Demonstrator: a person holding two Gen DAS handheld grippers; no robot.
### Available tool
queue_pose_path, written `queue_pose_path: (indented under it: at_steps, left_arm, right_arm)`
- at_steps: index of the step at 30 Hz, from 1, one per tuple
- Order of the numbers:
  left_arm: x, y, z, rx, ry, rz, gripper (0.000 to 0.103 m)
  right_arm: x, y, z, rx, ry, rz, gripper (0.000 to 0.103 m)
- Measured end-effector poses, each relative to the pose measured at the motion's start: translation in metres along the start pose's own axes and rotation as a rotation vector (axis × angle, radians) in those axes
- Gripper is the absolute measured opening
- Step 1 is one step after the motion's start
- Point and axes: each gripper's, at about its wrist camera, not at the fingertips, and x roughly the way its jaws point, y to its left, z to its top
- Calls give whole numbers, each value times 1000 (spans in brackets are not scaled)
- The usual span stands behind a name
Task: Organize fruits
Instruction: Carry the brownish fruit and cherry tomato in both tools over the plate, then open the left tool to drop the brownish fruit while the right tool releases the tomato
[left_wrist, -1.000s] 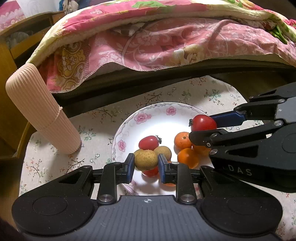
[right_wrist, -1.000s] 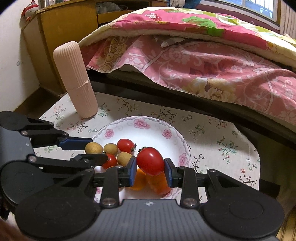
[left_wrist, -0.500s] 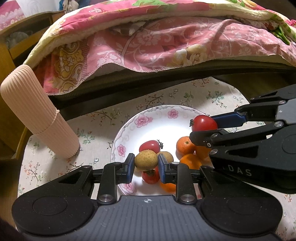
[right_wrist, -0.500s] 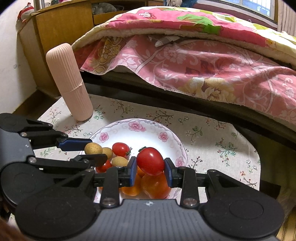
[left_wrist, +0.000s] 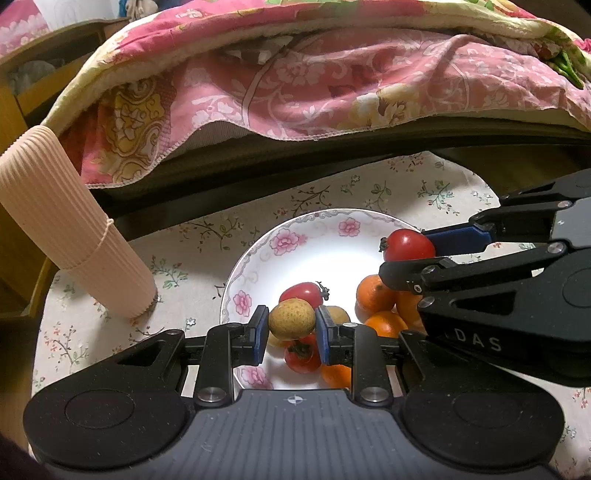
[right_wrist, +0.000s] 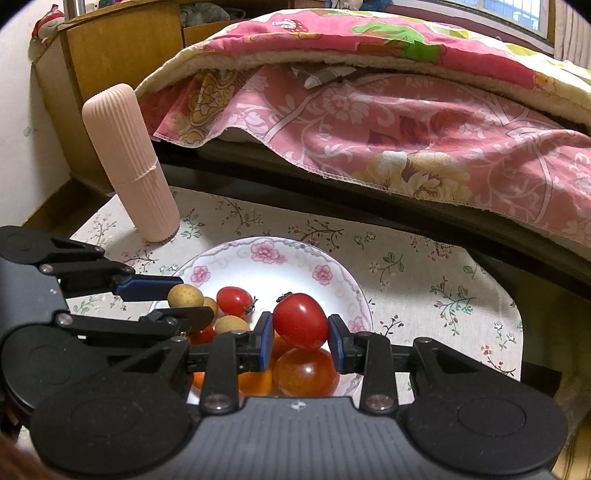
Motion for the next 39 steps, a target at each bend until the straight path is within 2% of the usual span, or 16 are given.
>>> queue_pose_path:
  at_steps: [15, 39]
  left_arm:
    - [15, 2, 1, -2, 22, 4, 33]
    - [19, -1, 0, 26, 6, 30, 33]
  right_arm:
    - [16, -2, -1, -4, 25, 0, 33]
    - [26, -3, -1, 21, 29, 12, 33]
